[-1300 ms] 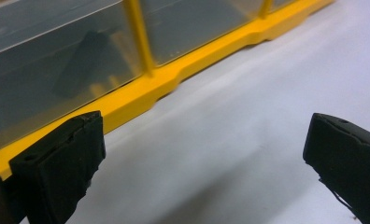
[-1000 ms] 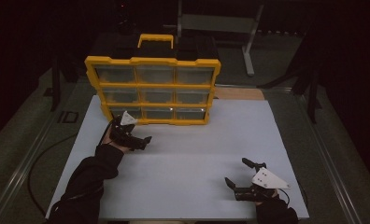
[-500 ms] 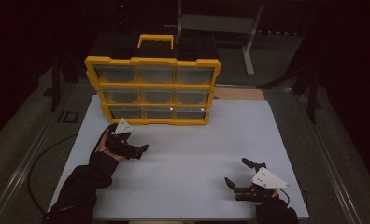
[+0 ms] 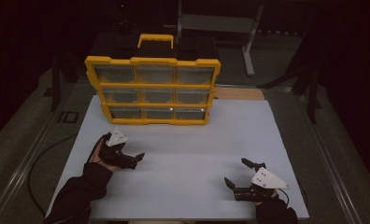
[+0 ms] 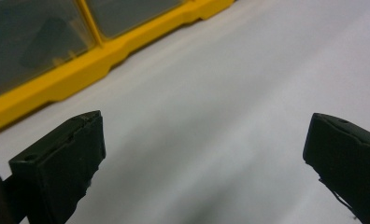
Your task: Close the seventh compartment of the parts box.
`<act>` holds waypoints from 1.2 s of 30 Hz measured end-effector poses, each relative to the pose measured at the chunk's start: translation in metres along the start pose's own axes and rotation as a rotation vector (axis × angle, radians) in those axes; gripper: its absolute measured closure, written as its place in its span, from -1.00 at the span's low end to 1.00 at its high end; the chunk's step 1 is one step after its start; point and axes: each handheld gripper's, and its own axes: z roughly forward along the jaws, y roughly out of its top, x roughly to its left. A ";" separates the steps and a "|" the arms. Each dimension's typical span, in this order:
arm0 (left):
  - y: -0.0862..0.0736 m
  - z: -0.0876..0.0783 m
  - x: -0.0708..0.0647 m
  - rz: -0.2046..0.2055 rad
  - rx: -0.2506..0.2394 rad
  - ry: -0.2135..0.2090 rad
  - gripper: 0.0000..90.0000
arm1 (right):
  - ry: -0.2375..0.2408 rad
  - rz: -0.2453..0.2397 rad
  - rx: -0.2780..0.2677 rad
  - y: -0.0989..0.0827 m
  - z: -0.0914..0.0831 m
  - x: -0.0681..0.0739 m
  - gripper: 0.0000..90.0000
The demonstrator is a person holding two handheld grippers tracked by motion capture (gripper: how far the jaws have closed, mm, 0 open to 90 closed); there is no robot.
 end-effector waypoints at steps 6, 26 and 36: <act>-0.011 -0.007 -0.001 -0.006 -0.008 -0.007 -1.00 | 0.001 -0.002 -0.001 0.000 0.000 0.000 -0.82; -0.044 -0.030 -0.007 -0.030 -0.021 0.013 -1.00 | 0.004 -0.004 0.006 0.001 0.000 0.002 -0.82; -0.058 -0.037 -0.009 -0.006 -0.017 0.029 -1.00 | 0.006 -0.008 0.008 0.000 0.000 0.002 -0.82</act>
